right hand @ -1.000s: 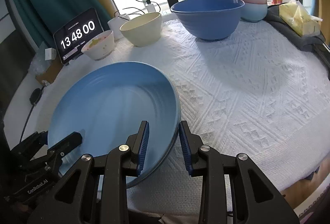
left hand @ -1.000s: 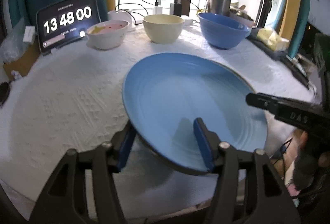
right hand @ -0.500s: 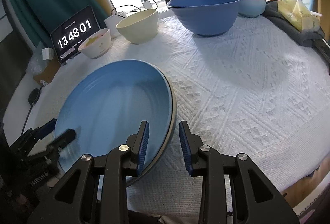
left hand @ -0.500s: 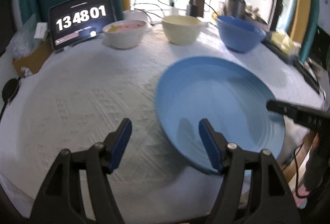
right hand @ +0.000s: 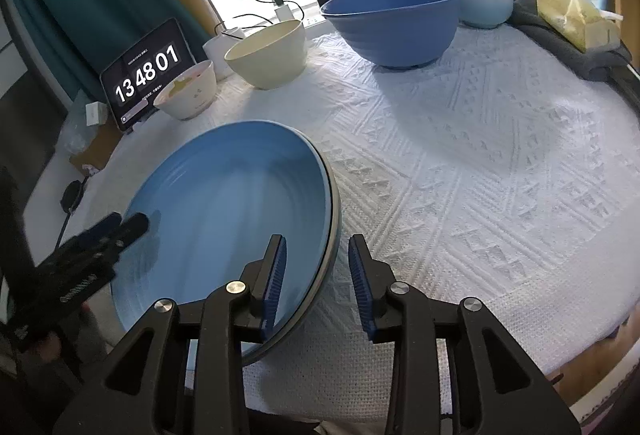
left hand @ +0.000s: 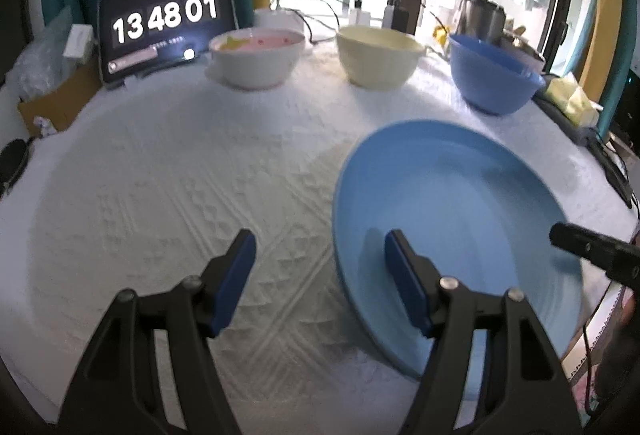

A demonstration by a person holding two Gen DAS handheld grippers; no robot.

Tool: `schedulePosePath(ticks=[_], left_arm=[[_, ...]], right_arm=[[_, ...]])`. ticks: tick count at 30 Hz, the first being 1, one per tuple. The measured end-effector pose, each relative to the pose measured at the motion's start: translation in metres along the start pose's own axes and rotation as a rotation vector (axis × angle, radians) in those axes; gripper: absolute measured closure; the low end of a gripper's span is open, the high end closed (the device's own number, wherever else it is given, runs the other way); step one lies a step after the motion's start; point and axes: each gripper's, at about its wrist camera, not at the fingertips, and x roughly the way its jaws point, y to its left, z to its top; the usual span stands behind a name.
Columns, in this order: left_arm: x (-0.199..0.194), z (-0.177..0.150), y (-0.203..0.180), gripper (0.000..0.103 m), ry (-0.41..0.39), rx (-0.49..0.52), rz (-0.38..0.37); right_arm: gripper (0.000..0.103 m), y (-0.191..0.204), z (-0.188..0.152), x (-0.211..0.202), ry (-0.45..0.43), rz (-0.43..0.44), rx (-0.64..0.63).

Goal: Organize plates and bowls

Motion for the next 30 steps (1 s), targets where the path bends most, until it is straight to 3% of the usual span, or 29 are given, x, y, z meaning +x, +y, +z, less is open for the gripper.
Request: schedulePosePath(ticks=[6,11,18,20,22,30], left_arm=[[0.006,-0.003,-0.008,0.035,0.018,0.02,-0.037],[0.005,-0.004,-0.003,0.035,0.057,-0.047,-0.155],[0.006,-0.009,-0.012,0.035,0.045,-0.026,-0.181],[0.004,-0.01,-0.015,0.042,0.034,-0.011,-0.19],[0.004,-0.01,-0.017,0.042,0.029,-0.008,-0.181],[0.003,-0.01,-0.015,0.044,0.021,-0.015,-0.185]], right_arm=[[0.062,-0.005,-0.001,0.003,0.006,0.001,0.025],[0.061,-0.006,-0.002,0.005,0.006,0.003,0.031],[0.056,-0.003,-0.005,0.014,0.001,0.044,0.046],[0.056,0.0,-0.005,0.016,0.005,0.062,0.036],[0.056,0.002,-0.006,0.019,0.007,0.078,0.041],[0.051,0.008,-0.009,0.02,-0.033,0.053,0.065]])
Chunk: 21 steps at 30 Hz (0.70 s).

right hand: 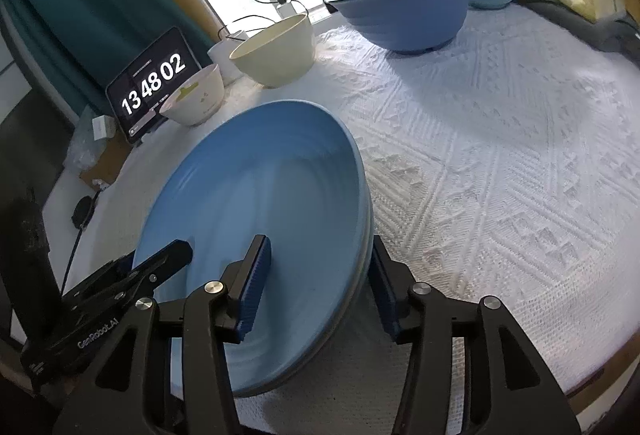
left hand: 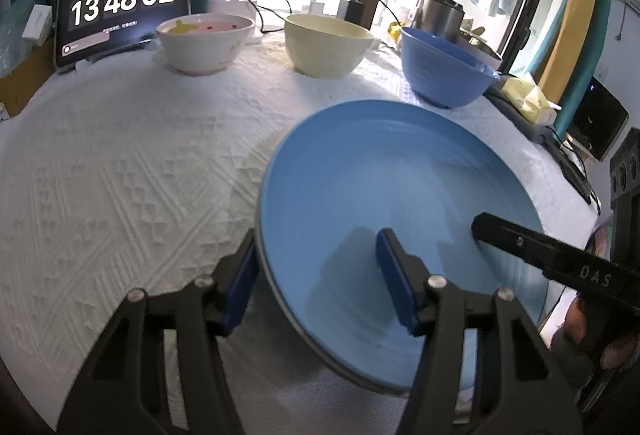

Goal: Organize plates and bowls

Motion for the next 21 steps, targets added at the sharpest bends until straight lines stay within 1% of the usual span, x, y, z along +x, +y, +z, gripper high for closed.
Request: schedulePosePath(ticks=[8,21], left_arm=[[-0.003,0.0,0.001,0.044,-0.014,-0.006,0.008],[-0.009,0.009,0.022,0.044,-0.047,-0.048,0.021]], right_arm=[[0.051,0.002,0.003,0.002,0.009,-0.008,-0.003],[0.051,0.022,0.019,0.012,0.0,-0.003,-0.045]])
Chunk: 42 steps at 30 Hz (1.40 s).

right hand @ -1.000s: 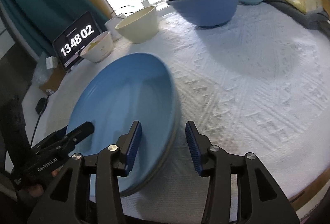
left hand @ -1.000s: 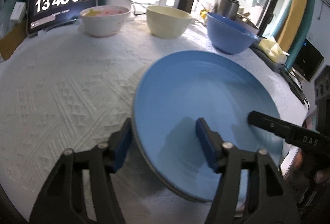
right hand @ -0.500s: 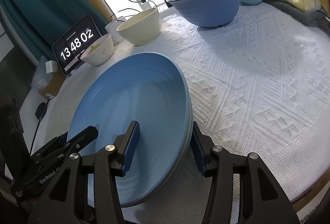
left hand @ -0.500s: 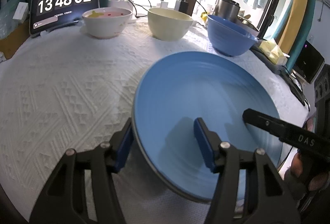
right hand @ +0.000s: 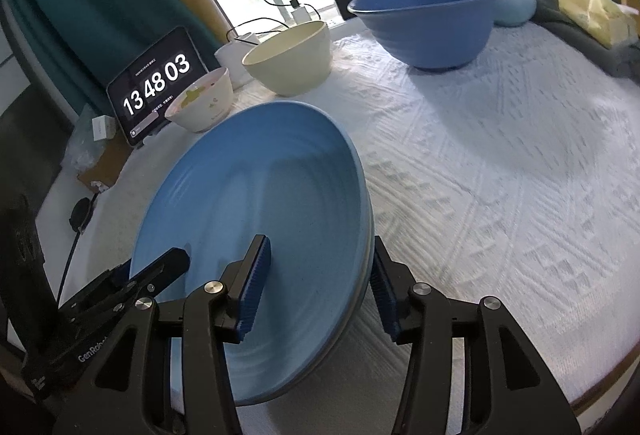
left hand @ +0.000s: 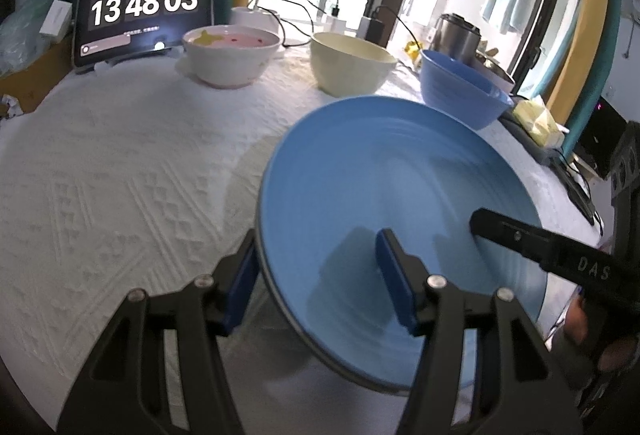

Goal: Organize plates and bowls

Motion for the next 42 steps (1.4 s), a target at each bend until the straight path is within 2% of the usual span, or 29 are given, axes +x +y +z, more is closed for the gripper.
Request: schedulePosePath(ticks=[16,33,42], left_arm=[[0.001,0.011,0.035,0.044,-0.009,-0.092,0.014],[0.005,0.031,0.074,0.044,-0.023,-0.175,0.096],[0.018,0.031,0.087,0.044,0.013,-0.224,0.121]], right_arm=[[0.051,0.032,0.027,0.027,0.022,-0.003,-0.078],[0.051,0.061,0.053,0.068,0.048,0.067,-0.146],[0.051,0.07,0.058,0.09,0.075,0.059,-0.163]])
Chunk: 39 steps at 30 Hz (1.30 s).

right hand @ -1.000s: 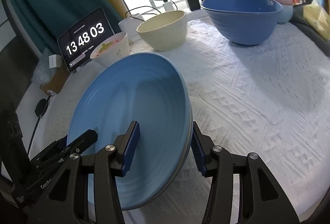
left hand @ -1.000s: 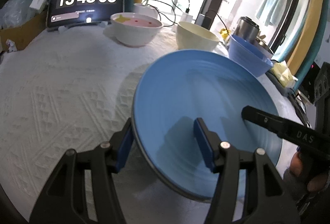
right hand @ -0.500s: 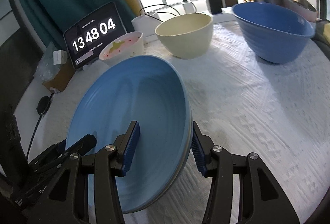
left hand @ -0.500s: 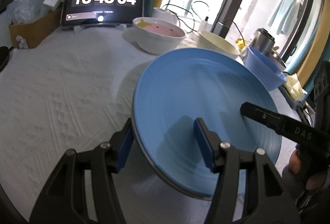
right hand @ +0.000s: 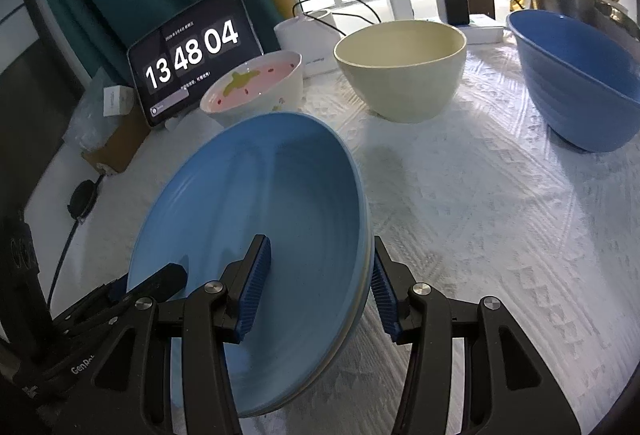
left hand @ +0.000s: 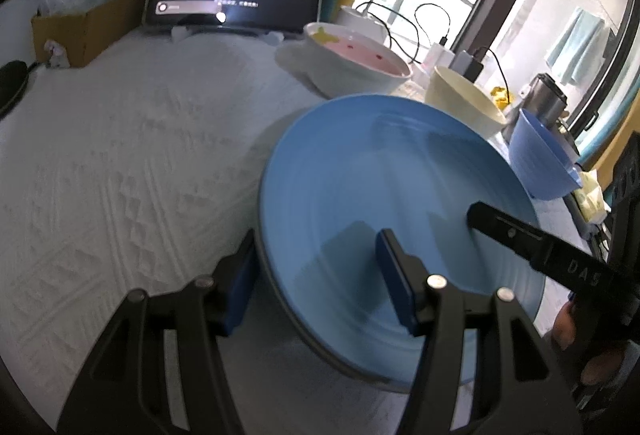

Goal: Organize plates and bowls

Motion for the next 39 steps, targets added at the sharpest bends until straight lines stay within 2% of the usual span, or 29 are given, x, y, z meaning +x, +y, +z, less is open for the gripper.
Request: schedulePosePath(ticks=[7,13,17,21,28,39], left_arm=[[0.002,-0.001,-0.006,0.042,-0.008,0.028,0.02],[0.003,0.0,-0.003,0.04,0.001,0.018,-0.005],[0.004,-0.001,-0.006,0.039,-0.002,0.022,0.013],[0.001,-0.002,-0.005,0.039,-0.011,0.013,0.056],[-0.013,-0.004,-0.005,0.039,-0.078,-0.001,0.113],[-0.032,-0.005,-0.024,0.039,-0.14,0.032,0.136]], right_arm=[[0.05,-0.004,0.004,0.01,0.007,0.003,0.023],[0.047,-0.005,0.004,0.012,0.025,0.001,0.024],[0.047,-0.009,0.004,0.013,0.051,0.01,0.036],[0.047,-0.005,0.004,0.005,0.021,-0.009,0.007],[0.046,-0.012,0.005,-0.005,0.008,-0.016,-0.002],[0.046,-0.03,0.003,-0.025,-0.026,-0.005,0.017]])
